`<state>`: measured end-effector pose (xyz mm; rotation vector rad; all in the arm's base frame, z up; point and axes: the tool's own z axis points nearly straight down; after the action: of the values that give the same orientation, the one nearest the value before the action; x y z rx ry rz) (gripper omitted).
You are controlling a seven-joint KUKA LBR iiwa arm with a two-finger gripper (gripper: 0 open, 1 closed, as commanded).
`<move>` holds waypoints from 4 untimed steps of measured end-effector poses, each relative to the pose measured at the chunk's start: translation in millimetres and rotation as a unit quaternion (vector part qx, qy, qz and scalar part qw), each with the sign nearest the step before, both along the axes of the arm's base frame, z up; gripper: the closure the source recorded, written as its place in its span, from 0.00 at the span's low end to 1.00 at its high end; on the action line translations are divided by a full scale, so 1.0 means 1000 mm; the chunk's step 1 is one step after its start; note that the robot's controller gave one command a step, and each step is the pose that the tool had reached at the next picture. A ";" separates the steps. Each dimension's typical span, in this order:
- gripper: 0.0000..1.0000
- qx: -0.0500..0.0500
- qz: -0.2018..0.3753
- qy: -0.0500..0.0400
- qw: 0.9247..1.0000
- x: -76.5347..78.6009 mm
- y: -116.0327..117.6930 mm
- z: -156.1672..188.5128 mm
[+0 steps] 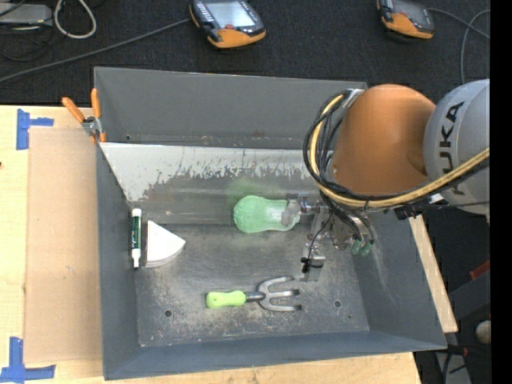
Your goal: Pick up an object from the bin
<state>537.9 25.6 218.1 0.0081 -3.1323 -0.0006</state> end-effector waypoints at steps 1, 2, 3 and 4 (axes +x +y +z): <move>0.00 0.000 0.000 -0.004 1.000 0.001 0.000 0.005; 0.00 0.000 -0.013 -0.005 1.000 0.025 0.068 -0.041; 0.00 0.000 -0.019 -0.005 1.000 -0.022 0.064 -0.054; 0.00 0.000 -0.024 -0.006 1.000 0.023 0.068 -0.090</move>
Offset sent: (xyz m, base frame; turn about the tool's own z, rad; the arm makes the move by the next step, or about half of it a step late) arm 0.0348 0.1012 -0.0641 0.0315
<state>561.2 93.5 127.7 -0.0677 -3.1442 -0.0017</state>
